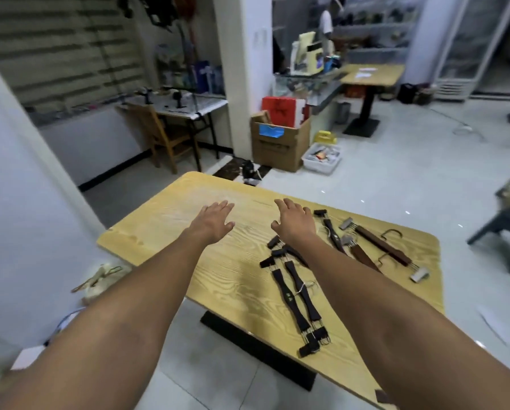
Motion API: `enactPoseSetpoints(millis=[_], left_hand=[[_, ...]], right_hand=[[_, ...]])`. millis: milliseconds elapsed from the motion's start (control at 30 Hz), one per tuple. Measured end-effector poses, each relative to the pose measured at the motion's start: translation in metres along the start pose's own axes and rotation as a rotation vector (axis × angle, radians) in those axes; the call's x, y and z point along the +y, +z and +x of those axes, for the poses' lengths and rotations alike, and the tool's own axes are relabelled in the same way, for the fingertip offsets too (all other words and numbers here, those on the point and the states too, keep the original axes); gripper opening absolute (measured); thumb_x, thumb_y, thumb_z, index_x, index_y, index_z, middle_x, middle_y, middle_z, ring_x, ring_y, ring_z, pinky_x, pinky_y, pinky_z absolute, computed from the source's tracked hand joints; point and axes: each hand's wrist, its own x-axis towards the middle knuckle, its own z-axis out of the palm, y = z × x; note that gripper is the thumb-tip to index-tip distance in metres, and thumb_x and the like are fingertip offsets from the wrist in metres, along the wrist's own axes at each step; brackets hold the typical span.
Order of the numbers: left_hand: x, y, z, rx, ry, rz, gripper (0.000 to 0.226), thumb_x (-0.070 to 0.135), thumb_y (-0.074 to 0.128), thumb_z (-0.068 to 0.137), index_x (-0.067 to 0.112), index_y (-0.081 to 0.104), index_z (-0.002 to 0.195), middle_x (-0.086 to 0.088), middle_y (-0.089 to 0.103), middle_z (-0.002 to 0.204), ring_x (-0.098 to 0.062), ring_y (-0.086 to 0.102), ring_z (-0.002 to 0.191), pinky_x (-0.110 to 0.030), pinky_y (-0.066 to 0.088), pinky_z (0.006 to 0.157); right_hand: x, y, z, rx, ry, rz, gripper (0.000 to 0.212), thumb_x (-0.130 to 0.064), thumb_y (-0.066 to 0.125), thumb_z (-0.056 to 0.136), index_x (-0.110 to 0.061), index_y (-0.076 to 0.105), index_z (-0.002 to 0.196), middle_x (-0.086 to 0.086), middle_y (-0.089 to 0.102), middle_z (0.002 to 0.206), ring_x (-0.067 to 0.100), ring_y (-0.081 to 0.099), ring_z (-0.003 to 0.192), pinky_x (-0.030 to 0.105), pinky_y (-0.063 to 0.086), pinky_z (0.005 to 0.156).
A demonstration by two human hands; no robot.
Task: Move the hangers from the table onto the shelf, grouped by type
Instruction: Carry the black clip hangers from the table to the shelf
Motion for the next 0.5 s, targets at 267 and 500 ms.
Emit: enactPoseSetpoints(millis=[267, 500], left_hand=[[0.028, 0.081, 0.058, -0.161, 0.311, -0.025, 0.057, 0.030, 0.042, 0.100, 0.017, 0.020, 0.150, -0.004, 0.016, 0.159, -0.021, 0.016, 0.146, -0.034, 0.012, 0.120], [0.068, 0.159, 0.068, -0.278, 0.507, -0.008, 0.057, 0.023, 0.048, 0.097, 0.016, 0.025, 0.148, -0.005, 0.023, 0.156, -0.024, 0.022, 0.143, -0.031, 0.019, 0.118]], right_hand=[[0.045, 0.049, -0.008, -0.029, 0.241, 0.001, 0.065, -0.034, 0.048, 0.096, -0.020, 0.019, 0.152, 0.006, 0.022, 0.158, 0.027, 0.026, 0.144, 0.046, 0.019, 0.117], [0.072, 0.103, -0.042, -0.096, 0.353, 0.002, 0.065, -0.033, 0.045, 0.096, -0.021, 0.016, 0.153, 0.005, 0.024, 0.157, 0.026, 0.030, 0.141, 0.043, 0.022, 0.116]])
